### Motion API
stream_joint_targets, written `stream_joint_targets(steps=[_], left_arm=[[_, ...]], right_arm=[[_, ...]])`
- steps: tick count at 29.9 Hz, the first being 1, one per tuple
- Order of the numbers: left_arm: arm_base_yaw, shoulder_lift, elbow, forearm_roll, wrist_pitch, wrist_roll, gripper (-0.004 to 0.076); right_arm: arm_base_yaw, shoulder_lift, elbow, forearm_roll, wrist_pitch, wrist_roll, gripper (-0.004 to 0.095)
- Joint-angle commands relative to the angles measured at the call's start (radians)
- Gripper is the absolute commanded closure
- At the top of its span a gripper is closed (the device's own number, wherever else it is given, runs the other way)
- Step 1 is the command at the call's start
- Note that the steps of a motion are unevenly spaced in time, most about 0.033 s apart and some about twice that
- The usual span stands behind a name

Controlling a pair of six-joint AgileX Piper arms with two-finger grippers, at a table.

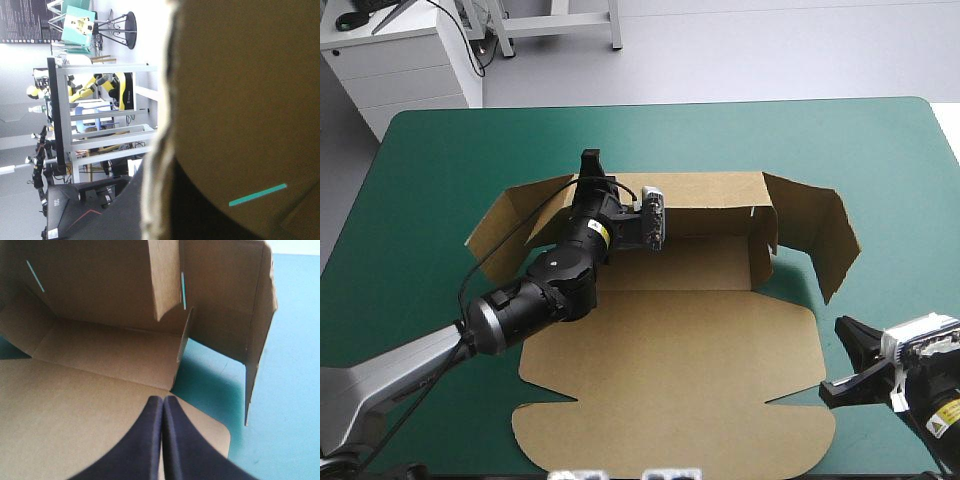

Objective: Fold the box

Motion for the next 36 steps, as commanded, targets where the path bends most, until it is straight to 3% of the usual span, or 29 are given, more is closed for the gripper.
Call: stream_joint_targets(steps=[1, 5, 11, 21, 28, 36], left_arm=[[-0.008, -0.025, -0.027, 0.047, 0.016, -0.052, 0.0731], [-0.008, -0.024, -0.024, 0.047, 0.014, -0.06, 0.0731], [-0.008, -0.024, -0.022, 0.047, 0.019, -0.093, 0.0731], [-0.008, -0.024, 0.013, 0.052, 0.03, -0.111, 0.0731], [-0.008, -0.024, 0.013, 0.119, 0.04, -0.196, 0.0731], [-0.008, -0.024, 0.013, 0.138, 0.038, -0.198, 0.0731]], right_arm=[[0.001, 0.074, -0.101, 0.002, -0.059, -0.001, 0.0926], [0.001, 0.178, -0.202, -0.005, -0.032, -0.018, 0.0926], [0.001, 0.378, -0.389, -0.122, -0.015, -0.006, 0.0926], [0.001, 0.768, -0.778, -0.141, 0.086, -0.011, 0.0927], [-0.05, 1.026, -1.059, -0.148, 0.229, -0.038, 0.0927], [-0.128, 1.283, -1.316, -0.053, 0.411, -0.093, 0.0927]])
